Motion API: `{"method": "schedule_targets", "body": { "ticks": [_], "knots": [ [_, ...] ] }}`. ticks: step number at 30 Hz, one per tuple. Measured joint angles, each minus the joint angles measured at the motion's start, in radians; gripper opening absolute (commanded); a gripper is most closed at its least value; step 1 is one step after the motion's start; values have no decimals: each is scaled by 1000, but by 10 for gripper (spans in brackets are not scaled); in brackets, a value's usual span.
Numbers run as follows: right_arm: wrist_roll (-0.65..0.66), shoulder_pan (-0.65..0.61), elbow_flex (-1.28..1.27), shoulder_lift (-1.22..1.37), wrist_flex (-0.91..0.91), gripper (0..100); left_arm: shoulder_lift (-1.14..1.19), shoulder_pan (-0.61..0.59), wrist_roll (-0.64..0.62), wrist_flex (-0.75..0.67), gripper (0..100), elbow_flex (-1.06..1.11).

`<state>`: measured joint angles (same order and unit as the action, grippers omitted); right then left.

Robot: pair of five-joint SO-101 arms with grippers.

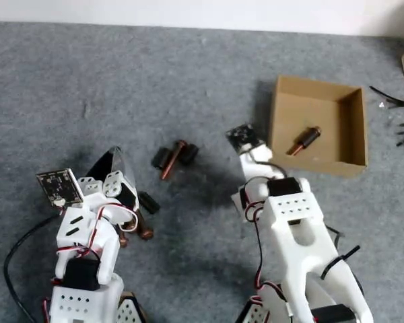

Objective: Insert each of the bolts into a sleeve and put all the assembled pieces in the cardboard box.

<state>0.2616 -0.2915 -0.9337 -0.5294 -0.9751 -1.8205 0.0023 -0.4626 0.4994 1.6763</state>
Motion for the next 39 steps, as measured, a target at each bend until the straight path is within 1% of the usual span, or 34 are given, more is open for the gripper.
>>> {"method": "schedule_targets", "body": {
  "ticks": [4, 6, 10, 12, 15, 21, 26, 29, 34, 37, 39],
  "knots": [
    [-206, 0, 0, 0, -35, 281, 0, 0, 0, 0, 14, 0],
    [-345, 0, 0, 0, -35, 281, 0, 0, 0, 0, 14, 0],
    [-671, 0, 0, 0, -35, 281, 0, 0, 0, 0, 14, 0],
    [-779, 0, 0, -3, -35, 281, 0, 0, 0, 0, 14, 0],
    [-821, 0, 0, -3, -35, 281, 0, 3, 0, 0, 14, 0],
    [-836, -2, -35, 3, -29, 281, 0, 5, 0, 0, 14, 0],
    [-838, -54, -138, 109, 157, 281, 0, 5, 0, 0, 14, 0],
    [-838, -75, -160, 190, 232, 281, 0, 5, 0, 0, 14, 0],
    [-927, -77, -84, 308, 249, 281, 0, 5, 0, 0, 14, 0],
    [-942, -77, -52, 341, 241, 281, 0, 5, 0, 0, 14, 0],
    [-947, -54, -37, 347, 239, 281, 0, 5, 0, 0, 14, 0]
  ]
}}
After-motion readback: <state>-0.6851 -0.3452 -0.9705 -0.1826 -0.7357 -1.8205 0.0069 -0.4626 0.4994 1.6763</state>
